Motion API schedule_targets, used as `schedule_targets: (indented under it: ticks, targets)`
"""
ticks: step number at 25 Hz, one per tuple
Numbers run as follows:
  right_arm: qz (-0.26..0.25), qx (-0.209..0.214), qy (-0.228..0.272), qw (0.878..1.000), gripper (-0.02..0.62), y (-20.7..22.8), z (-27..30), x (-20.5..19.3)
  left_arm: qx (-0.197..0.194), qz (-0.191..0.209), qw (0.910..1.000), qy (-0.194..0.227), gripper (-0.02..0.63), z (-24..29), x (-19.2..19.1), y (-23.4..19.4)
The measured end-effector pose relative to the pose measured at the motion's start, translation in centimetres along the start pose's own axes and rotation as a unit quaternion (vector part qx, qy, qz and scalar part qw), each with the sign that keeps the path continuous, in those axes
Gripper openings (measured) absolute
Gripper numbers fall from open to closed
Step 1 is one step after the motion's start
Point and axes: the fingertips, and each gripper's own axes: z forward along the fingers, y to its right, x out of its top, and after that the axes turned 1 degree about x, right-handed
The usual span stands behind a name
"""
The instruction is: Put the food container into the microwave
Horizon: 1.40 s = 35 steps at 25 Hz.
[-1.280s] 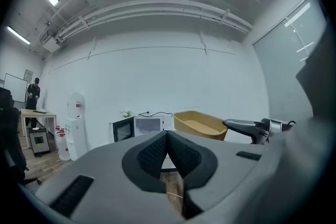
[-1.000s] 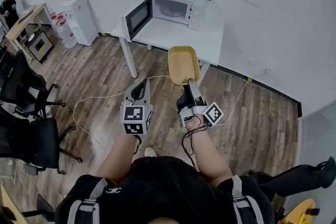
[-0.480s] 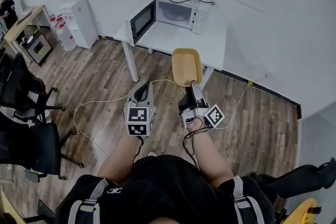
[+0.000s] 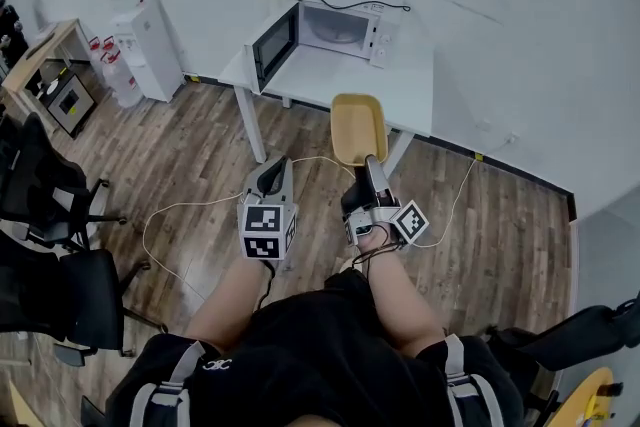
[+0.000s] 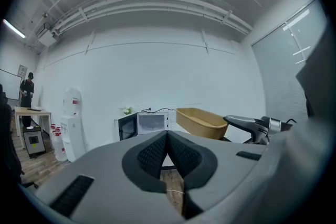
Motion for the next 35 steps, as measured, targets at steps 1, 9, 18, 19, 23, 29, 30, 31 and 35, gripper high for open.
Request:
schedule_targets:
  ticks: [1, 9, 18, 19, 23, 29, 30, 31, 35]
  targets:
    - [-0.002, 0.003, -0.002, 1.0, 0.227, 0.1, 0.4, 0.0, 0.0, 0.003, 1.0, 0.0, 0.008, 0.2, 0.1, -0.3]
    - [-0.009, 0.015, -0.011, 1.0, 0.227, 1.2, 4.1, 0.9, 0.007, 0.019, 0.9997, 0.01, 0.008, 2.7, 0.5, -2.4]
    - [-0.013, 0.015, -0.009, 1.0, 0.227, 5.6, 10.9, 5.0, 0.007, 0.036, 0.9993, 0.009, 0.008, 10.3, 0.4, -4.2]
    - [-0.014, 0.014, -0.01, 1.0, 0.227, 6.2, 11.8, 5.5, 0.009, 0.037, 0.9992, 0.009, 0.008, 11.3, 0.3, -4.6]
    - [-0.007, 0.009, -0.015, 1.0, 0.227, 8.6, 15.9, 7.9, 0.018, 0.03, 0.9994, 0.001, 0.008, 16.3, 0.5, -6.1]
    - [-0.005, -0.009, -0.038, 0.999, 0.227, 12.8, 23.5, 12.2, 0.03, 0.018, 0.9993, -0.01, 0.008, 25.6, 1.6, -7.8]
    - [-0.004, -0.012, -0.042, 0.999, 0.227, 13.3, 24.8, 12.9, 0.031, 0.017, 0.9993, -0.013, 0.008, 27.3, 1.8, -8.0]
    - [-0.002, -0.015, -0.045, 0.999, 0.227, 13.9, 26.0, 13.7, 0.032, 0.016, 0.9992, -0.015, 0.008, 28.9, 2.1, -8.2]
    - [0.01, -0.026, -0.05, 0.998, 0.227, 16.5, 30.3, 16.9, 0.04, 0.011, 0.999, -0.018, 0.008, 35.3, 3.1, -8.7]
